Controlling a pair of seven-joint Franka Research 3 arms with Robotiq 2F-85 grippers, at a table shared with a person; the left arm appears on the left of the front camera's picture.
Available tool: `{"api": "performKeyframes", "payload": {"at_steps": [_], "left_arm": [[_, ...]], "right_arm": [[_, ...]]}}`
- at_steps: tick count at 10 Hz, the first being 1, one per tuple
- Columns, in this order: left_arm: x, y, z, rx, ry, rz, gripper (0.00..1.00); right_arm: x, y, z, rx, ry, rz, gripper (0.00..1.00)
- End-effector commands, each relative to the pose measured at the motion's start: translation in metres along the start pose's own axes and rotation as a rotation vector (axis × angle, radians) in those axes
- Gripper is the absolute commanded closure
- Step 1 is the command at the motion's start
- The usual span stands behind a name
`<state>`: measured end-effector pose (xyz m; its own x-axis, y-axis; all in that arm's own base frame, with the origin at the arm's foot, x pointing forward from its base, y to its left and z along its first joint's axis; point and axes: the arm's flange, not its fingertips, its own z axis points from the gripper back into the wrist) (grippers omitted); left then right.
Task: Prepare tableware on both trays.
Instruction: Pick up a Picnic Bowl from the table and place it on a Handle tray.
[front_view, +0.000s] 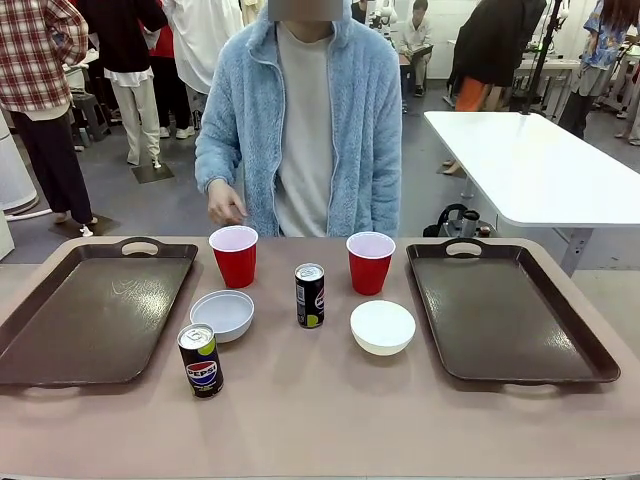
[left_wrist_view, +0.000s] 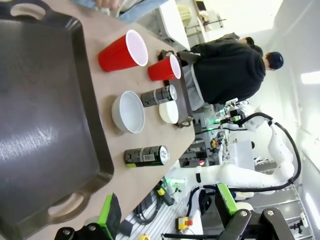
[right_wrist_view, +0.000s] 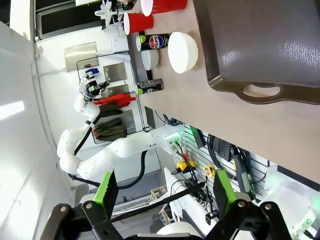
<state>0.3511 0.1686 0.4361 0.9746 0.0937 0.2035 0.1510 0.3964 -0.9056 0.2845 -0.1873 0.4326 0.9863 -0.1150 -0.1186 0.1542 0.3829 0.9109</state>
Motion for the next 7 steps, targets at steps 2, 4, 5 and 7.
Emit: {"api": "performKeyframes", "payload": {"at_steps": [2,4,5,7], "left_arm": [[-0.002,0.001,0.003,-0.013,-0.006,0.017,0.00],[-0.002,0.001,0.003,-0.013,-0.006,0.017,0.00],[-0.002,0.001,0.003,-0.013,-0.006,0.017,0.00],[-0.002,0.001,0.003,-0.013,-0.006,0.017,0.00]], "right_arm": [[-0.001,-0.001,0.001,0.016,-0.004,0.004,0.00],[-0.001,-0.001,0.001,0.016,-0.004,0.004,0.00],[-0.001,-0.001,0.001,0.016,-0.004,0.004,0.00],[0.004,0.015,-0.004,-0.032,-0.040,-0.053,0.00]]}}
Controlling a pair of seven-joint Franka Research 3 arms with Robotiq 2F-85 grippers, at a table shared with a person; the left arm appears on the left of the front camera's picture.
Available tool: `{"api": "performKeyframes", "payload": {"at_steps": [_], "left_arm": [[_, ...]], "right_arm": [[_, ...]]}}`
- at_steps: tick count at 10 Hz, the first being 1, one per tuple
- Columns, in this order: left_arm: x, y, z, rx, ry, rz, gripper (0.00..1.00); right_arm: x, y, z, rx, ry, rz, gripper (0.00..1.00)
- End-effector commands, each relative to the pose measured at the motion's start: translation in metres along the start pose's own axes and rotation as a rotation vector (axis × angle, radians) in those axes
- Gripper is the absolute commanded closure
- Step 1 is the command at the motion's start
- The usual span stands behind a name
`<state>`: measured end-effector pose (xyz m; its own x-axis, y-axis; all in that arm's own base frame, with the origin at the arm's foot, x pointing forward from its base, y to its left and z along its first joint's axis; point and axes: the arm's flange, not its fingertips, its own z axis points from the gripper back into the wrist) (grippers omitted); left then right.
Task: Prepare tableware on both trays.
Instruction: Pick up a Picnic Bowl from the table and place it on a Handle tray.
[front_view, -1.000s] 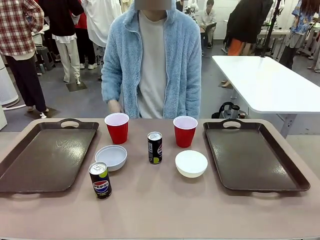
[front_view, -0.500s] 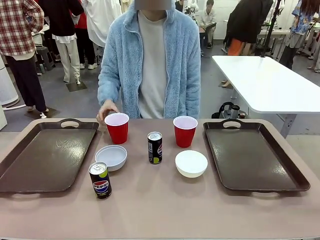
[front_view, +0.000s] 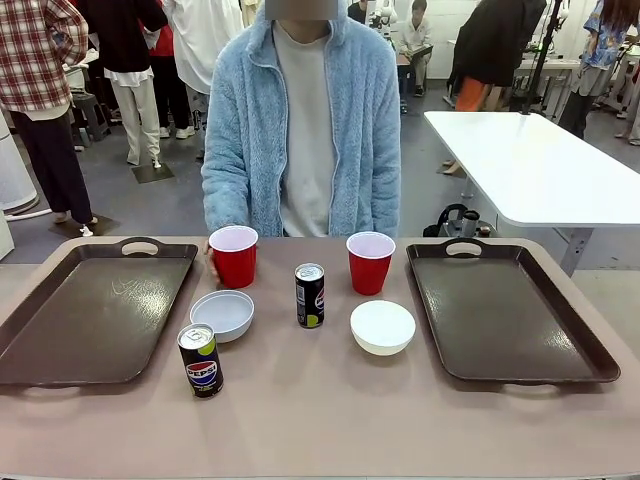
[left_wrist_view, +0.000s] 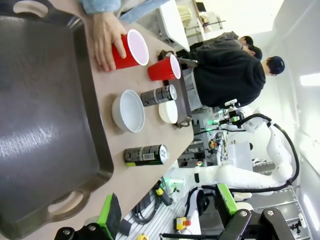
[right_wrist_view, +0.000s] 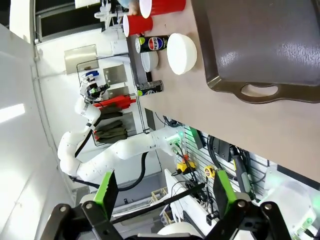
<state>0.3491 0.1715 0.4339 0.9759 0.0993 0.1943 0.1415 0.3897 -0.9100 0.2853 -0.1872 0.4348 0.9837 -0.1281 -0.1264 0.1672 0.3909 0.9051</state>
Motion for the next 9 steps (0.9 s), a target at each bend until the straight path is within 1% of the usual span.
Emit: {"api": "performKeyframes", "payload": {"at_steps": [1,2,3,4,5,6,7,9], "left_arm": [[0.000,-0.002,0.001,-0.007,-0.004,0.006,0.00],[0.000,-0.002,0.001,-0.007,-0.004,0.006,0.00],[0.000,-0.002,0.001,-0.007,-0.004,0.006,0.00],[0.000,-0.002,0.001,-0.007,-0.004,0.006,0.00],[0.000,-0.002,0.001,-0.007,-0.004,0.006,0.00],[0.000,-0.002,0.001,-0.007,-0.004,0.006,0.00],[0.000,-0.002,0.001,-0.007,-0.004,0.006,0.00],[0.000,-0.002,0.001,-0.007,-0.004,0.006,0.00]], "right_arm": [[0.004,0.036,-0.012,-0.077,-0.042,-0.064,0.00],[0.005,0.070,-0.026,-0.173,-0.047,-0.073,0.00],[0.002,0.097,-0.053,-0.252,0.011,-0.073,0.00],[0.004,0.121,-0.083,-0.346,0.034,-0.078,0.00],[0.011,0.139,-0.115,-0.440,0.022,-0.083,0.00],[0.019,0.152,-0.150,-0.526,0.019,-0.101,0.00],[0.026,0.159,-0.179,-0.587,0.011,-0.114,0.00],[0.047,0.164,-0.256,-0.719,-0.091,-0.115,0.00]]}}
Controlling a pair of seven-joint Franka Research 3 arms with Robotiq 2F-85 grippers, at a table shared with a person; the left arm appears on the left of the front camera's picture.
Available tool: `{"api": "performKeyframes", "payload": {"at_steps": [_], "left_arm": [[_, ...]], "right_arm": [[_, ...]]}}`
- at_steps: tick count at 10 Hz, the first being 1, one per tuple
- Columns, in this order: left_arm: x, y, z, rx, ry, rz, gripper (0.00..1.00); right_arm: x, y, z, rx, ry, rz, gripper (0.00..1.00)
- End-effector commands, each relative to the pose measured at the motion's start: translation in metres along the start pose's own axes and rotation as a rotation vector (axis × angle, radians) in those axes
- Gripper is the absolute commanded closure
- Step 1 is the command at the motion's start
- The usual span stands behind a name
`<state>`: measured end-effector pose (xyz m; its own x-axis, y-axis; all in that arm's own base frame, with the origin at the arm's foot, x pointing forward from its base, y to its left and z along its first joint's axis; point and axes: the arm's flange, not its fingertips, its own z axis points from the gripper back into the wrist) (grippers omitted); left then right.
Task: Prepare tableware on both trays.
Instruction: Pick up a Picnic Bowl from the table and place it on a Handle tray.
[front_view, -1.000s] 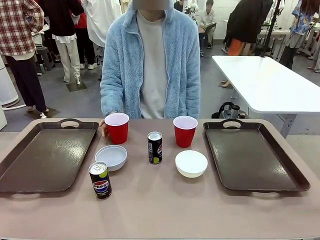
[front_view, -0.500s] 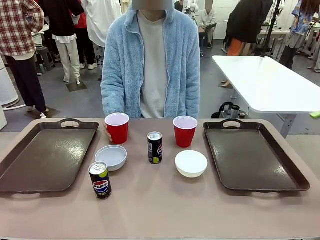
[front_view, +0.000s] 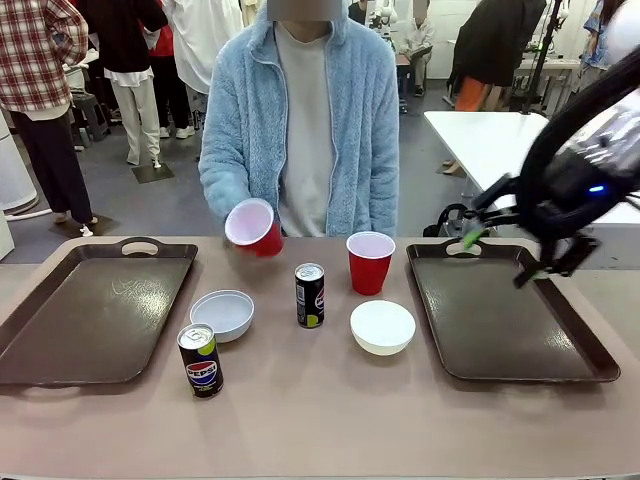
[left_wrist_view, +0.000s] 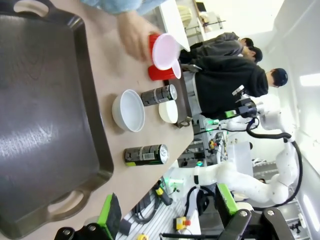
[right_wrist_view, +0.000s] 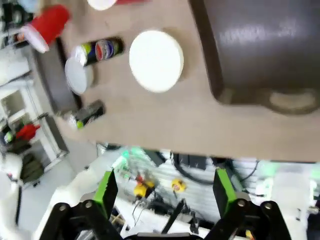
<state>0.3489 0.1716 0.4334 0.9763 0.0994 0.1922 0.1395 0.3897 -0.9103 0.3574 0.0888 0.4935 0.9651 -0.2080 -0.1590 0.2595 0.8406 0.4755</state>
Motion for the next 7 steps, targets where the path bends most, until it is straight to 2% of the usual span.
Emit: {"api": "performKeyframes", "payload": {"at_steps": [1,3,4,5,6,7], "left_arm": [[0.000,-0.002,0.001,-0.007,-0.005,0.004,0.00],[0.000,-0.002,0.001,-0.007,-0.005,0.004,0.00],[0.000,-0.002,0.001,-0.007,-0.005,0.004,0.00],[0.000,-0.002,0.001,-0.007,-0.005,0.004,0.00],[0.000,-0.002,0.001,-0.007,-0.005,0.004,0.00],[0.000,-0.002,0.001,-0.007,-0.005,0.004,0.00]], "right_arm": [[0.028,0.025,-0.050,-0.124,-0.098,-0.034,0.00],[0.052,0.041,-0.099,-0.243,-0.218,0.041,0.00],[0.054,0.039,-0.110,-0.264,-0.226,0.071,0.00],[0.052,0.032,-0.110,-0.270,-0.175,0.095,0.00],[0.041,0.043,-0.101,-0.212,-0.188,0.086,0.00],[0.041,0.043,-0.101,-0.212,-0.188,0.086,0.00]]}}
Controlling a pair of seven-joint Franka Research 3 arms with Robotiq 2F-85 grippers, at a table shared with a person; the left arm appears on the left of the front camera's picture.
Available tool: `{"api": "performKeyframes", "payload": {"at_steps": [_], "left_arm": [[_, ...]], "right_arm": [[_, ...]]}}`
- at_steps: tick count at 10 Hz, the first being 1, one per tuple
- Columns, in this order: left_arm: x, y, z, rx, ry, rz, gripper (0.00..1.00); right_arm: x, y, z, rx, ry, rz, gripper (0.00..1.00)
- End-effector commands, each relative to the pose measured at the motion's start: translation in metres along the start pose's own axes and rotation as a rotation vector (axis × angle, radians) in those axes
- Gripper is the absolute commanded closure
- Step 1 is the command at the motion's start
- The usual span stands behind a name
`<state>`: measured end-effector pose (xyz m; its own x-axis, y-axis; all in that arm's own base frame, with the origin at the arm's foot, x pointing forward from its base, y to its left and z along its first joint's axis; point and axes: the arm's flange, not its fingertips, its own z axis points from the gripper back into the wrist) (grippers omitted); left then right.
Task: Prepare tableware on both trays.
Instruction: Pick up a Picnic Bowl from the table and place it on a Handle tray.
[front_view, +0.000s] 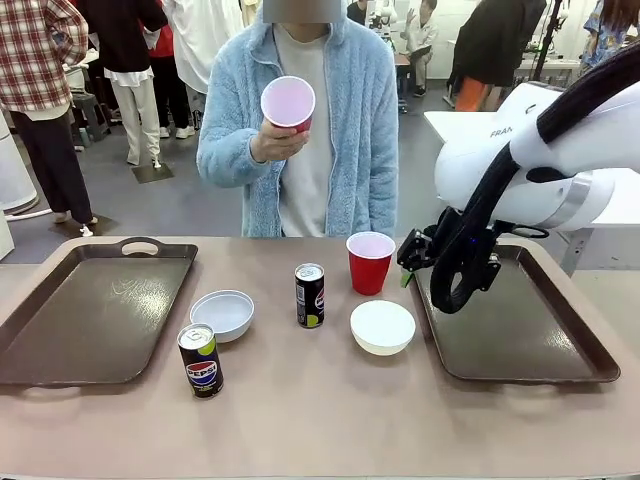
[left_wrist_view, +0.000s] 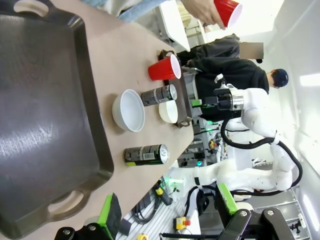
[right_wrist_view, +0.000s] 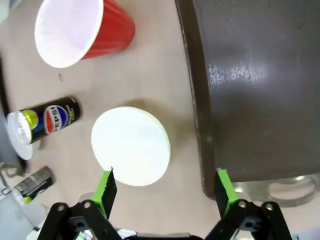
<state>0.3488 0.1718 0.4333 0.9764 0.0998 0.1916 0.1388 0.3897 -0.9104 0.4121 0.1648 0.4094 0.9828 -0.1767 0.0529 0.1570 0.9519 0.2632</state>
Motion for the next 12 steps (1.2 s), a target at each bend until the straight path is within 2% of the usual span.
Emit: {"api": "performKeyframes", "payload": {"at_steps": [1,2,3,5,7,10,11,12], "left_arm": [[0.000,-0.002,0.001,-0.007,-0.005,0.003,0.00],[0.000,-0.002,0.001,-0.007,-0.005,0.003,0.00],[0.000,-0.002,0.001,-0.007,-0.005,0.003,0.00],[0.000,-0.002,0.001,-0.007,-0.005,0.003,0.00],[0.000,-0.002,0.001,-0.007,-0.005,0.003,0.00],[0.000,-0.002,0.001,-0.007,-0.005,0.003,0.00],[0.000,-0.002,0.001,-0.007,-0.005,0.003,0.00],[0.000,-0.002,0.001,-0.007,-0.005,0.003,0.00]], "right_arm": [[-0.007,0.004,0.011,0.022,-0.002,-0.028,0.00],[0.000,0.000,0.000,0.000,0.000,0.000,0.00],[-0.008,0.003,-0.017,-0.081,-0.064,0.069,0.00],[-0.022,0.023,-0.046,-0.152,-0.108,0.192,0.00],[-0.028,0.036,-0.060,-0.164,-0.088,0.252,0.00],[-0.025,0.044,-0.073,-0.171,-0.074,0.262,0.00],[-0.019,0.042,-0.077,-0.169,-0.056,0.254,0.15],[-0.019,0.041,-0.080,-0.168,-0.039,0.246,0.60]]}}
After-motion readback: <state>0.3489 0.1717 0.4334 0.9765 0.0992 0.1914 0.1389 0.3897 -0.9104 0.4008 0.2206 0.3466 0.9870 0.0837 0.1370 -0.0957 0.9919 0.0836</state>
